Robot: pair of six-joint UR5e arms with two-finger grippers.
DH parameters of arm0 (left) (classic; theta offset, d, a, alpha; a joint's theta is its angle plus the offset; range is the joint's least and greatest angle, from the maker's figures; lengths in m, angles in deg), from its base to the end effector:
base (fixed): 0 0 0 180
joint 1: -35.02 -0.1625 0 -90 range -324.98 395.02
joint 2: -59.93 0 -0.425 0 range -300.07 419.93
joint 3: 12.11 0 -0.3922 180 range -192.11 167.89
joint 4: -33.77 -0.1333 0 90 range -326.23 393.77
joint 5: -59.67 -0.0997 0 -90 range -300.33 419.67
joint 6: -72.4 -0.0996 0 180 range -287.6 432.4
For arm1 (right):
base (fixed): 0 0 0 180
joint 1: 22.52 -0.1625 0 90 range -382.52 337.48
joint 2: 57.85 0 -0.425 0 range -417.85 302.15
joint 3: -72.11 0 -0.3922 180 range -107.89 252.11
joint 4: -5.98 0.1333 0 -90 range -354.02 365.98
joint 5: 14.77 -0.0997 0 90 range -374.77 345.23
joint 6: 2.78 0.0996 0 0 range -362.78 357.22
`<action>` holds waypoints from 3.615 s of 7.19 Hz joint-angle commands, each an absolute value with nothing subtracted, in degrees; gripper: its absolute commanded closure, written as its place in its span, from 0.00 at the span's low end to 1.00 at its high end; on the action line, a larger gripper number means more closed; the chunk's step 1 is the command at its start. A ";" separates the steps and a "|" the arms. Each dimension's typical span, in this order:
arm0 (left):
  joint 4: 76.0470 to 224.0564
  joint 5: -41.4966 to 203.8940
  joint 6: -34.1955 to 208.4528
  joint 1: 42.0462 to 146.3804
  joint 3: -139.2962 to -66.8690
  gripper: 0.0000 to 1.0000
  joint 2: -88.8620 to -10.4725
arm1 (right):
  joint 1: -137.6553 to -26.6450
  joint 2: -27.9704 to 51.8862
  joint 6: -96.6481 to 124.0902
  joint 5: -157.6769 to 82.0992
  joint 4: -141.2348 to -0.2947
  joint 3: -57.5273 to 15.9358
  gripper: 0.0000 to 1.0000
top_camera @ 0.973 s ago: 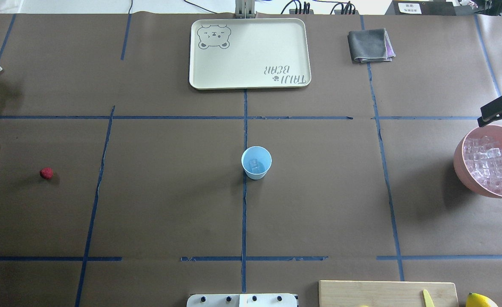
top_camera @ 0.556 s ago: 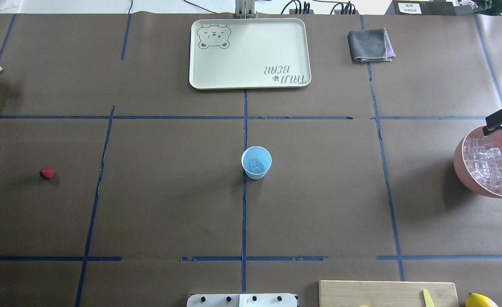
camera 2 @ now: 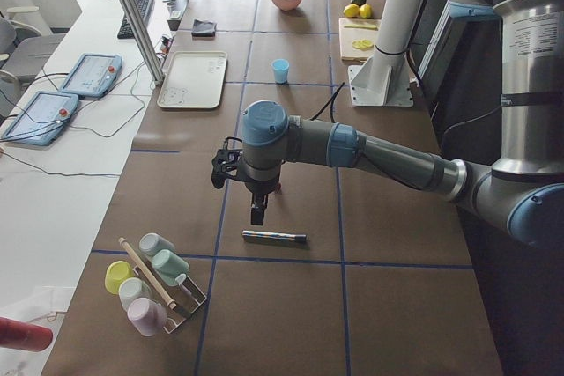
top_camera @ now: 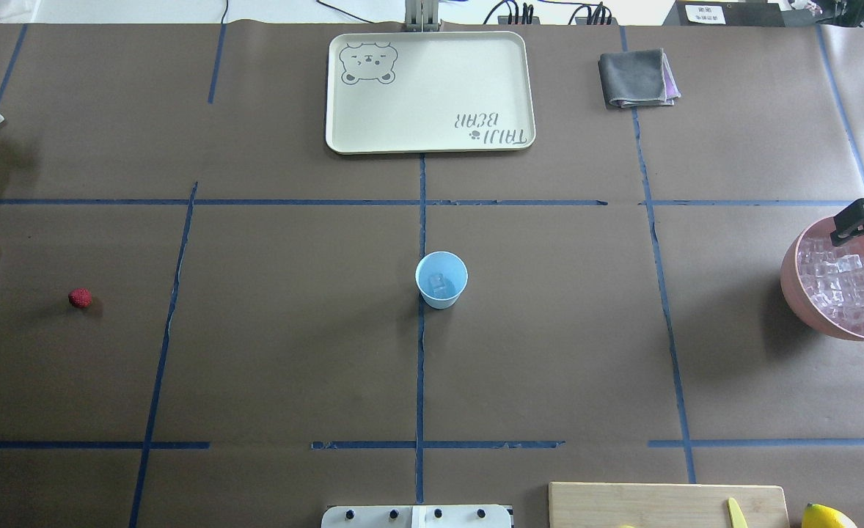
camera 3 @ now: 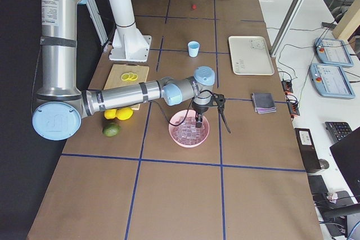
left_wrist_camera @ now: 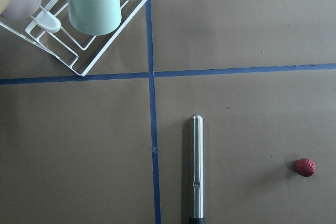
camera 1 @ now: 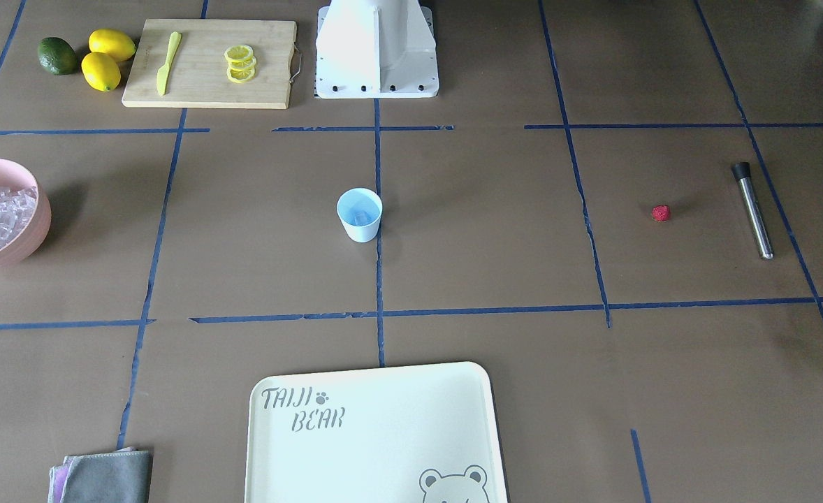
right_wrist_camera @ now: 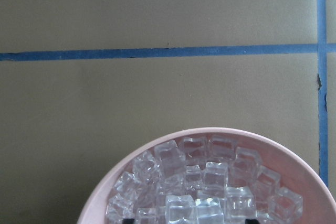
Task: Mash ice and strawberries in cup
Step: 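Lower the right gripper into the ice bowl and grasp a third cube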
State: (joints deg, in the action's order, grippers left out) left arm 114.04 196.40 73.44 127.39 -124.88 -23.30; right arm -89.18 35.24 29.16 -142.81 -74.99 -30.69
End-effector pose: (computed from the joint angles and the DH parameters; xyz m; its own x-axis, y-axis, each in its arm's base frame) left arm -0.0787 -0.4306 0.5334 0.6873 0.0331 -0.7256 0.0536 0.9939 0.0961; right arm -0.1254 -0.4722 0.5630 0.7456 0.0409 0.6652 -0.0227 0.9991 -0.0361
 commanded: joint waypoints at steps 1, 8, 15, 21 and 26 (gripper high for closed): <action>114.02 196.34 73.54 127.39 -125.14 0.00 -23.13 | -86.25 34.61 29.47 -142.56 -74.88 -28.10 0.24; 114.02 196.42 73.54 127.39 -125.14 0.00 -23.13 | -86.59 35.93 26.84 -142.47 -75.05 -27.82 0.24; 113.84 196.34 73.54 127.39 -125.84 0.00 -23.13 | -86.85 35.40 26.84 -141.15 -74.97 -26.59 0.88; 113.84 196.42 73.54 127.39 -126.46 0.00 -22.43 | -94.32 39.52 25.43 -143.61 -79.41 -39.28 1.00; 113.93 196.34 73.54 127.22 -126.29 0.00 -22.34 | -79.28 9.80 38.87 -142.83 -109.85 -45.84 1.00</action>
